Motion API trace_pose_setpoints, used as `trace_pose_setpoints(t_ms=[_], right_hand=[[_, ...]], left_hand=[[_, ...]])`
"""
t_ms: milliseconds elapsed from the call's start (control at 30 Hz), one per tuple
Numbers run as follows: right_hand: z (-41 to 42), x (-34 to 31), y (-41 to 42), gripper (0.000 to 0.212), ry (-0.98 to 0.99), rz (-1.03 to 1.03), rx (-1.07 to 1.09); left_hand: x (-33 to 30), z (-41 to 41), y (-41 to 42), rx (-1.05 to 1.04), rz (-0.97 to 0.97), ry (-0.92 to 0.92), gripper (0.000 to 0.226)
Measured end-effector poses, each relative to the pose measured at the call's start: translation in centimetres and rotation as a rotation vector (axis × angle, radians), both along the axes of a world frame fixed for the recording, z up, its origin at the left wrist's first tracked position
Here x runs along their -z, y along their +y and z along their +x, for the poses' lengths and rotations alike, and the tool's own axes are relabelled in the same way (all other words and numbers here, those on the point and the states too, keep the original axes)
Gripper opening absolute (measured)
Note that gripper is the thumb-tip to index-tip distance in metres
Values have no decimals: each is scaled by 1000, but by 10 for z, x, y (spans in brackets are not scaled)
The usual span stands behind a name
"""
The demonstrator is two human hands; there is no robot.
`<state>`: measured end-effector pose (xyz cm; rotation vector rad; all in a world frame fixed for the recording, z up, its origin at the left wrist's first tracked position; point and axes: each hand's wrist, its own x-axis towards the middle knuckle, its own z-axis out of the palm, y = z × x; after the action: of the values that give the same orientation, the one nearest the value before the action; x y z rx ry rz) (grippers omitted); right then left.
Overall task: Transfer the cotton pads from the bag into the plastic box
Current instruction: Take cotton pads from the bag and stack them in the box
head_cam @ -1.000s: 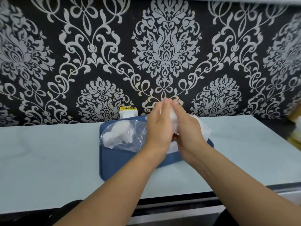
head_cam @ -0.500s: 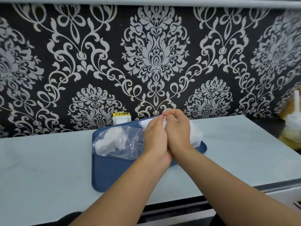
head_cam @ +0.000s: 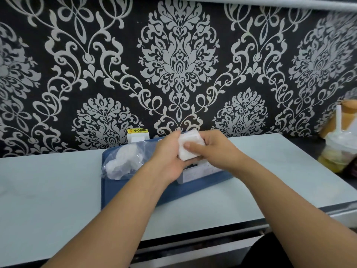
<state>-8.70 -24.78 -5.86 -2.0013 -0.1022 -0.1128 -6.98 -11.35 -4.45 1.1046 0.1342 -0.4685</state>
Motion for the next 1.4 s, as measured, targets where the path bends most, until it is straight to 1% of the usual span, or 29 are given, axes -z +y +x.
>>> trace_pose_setpoints(t_ms=[33, 67, 100, 167, 200, 267, 300, 333, 367, 433, 500, 567, 600, 633, 667, 733, 800, 833, 900, 967, 1067, 1100, 1167, 1200, 1233, 1267, 1300, 1333, 1400], right_hand=[[0, -3, -8, 19, 30, 60, 45], [0, -8, -17, 18, 60, 151, 116], [1, -12, -28, 19, 85, 258, 203], [3, -18, -46, 25, 137, 433, 349], [4, -19, -52, 27, 176, 468, 381], [5, -16, -51, 20, 264, 431, 345], [7, -14, -46, 14, 295, 378, 298], [10, -14, -39, 13, 307, 316, 257], [13, -14, -30, 19, 299, 243, 237], [20, -14, -12, 25, 302, 29, 249], [25, -12, -1, 20, 382, -227, 233], [31, -5, 0, 60, 455, -443, 191], [33, -3, 0, 74, 456, -538, 190], [35, 0, -1, 77, 440, -648, 201], [38, 4, -1, 72, 423, -746, 218], [42, 12, 1, 51, 391, -893, 296], [40, 15, 3, 27, 330, -981, 381], [39, 17, 4, 23, 294, -1021, 409], [40, 20, 4, 26, 232, -1084, 427], [40, 19, 6, 28, 218, -1081, 411], [28, 8, 3, 47, 321, -951, 347], [22, 1, 0, 48, 328, -910, 331], [11, -12, -7, 38, 217, -834, 328], [6, -16, -10, 27, 84, -775, 328], [2, -21, -11, 13, -38, -686, 303], [0, -25, -9, 9, -96, -580, 238], [-1, -27, -4, 18, -59, -501, 147], [-1, -26, 2, 26, 30, -480, 40], [8, -16, 12, 33, 231, -573, -96]], left_hand=[[2, 1, -1, 29, 18, -15, 41], [5, 2, -3, 39, 93, -68, 43], [9, 3, -3, 35, 247, -171, 41], [19, 7, 1, 3, 686, -503, 35], [24, 8, 3, 14, 882, -659, 33], [32, 10, 6, 97, 1114, -849, 35], [36, 12, 6, 145, 1192, -887, 38], [37, 11, 7, 181, 1256, -902, 40], [39, 11, 6, 199, 1297, -903, 40], [40, 10, 6, 193, 1303, -909, 46], [39, 10, 8, 192, 1281, -895, 61], [40, 10, 10, 207, 1291, -905, 63], [40, 10, 12, 224, 1319, -922, 59], [40, 11, 13, 246, 1354, -949, 52], [40, 12, 14, 265, 1387, -987, 43], [41, 13, 15, 299, 1429, -1065, 26], [45, 14, 14, 345, 1466, -1109, 26], [47, 14, 13, 370, 1485, -1127, 28], [52, 14, 12, 395, 1505, -1163, 28], [53, 14, 12, 396, 1493, -1174, 28], [53, 15, 14, 401, 1474, -1179, 30], [53, 16, 14, 411, 1464, -1181, 31], [52, 18, 16, 435, 1452, -1171, 30], [52, 19, 16, 441, 1453, -1165, 27], [52, 19, 16, 441, 1457, -1162, 26], [51, 18, 17, 438, 1462, -1155, 27], [50, 17, 18, 435, 1461, -1150, 28], [49, 15, 19, 433, 1455, -1148, 30], [47, 13, 21, 429, 1460, -1151, 33]])
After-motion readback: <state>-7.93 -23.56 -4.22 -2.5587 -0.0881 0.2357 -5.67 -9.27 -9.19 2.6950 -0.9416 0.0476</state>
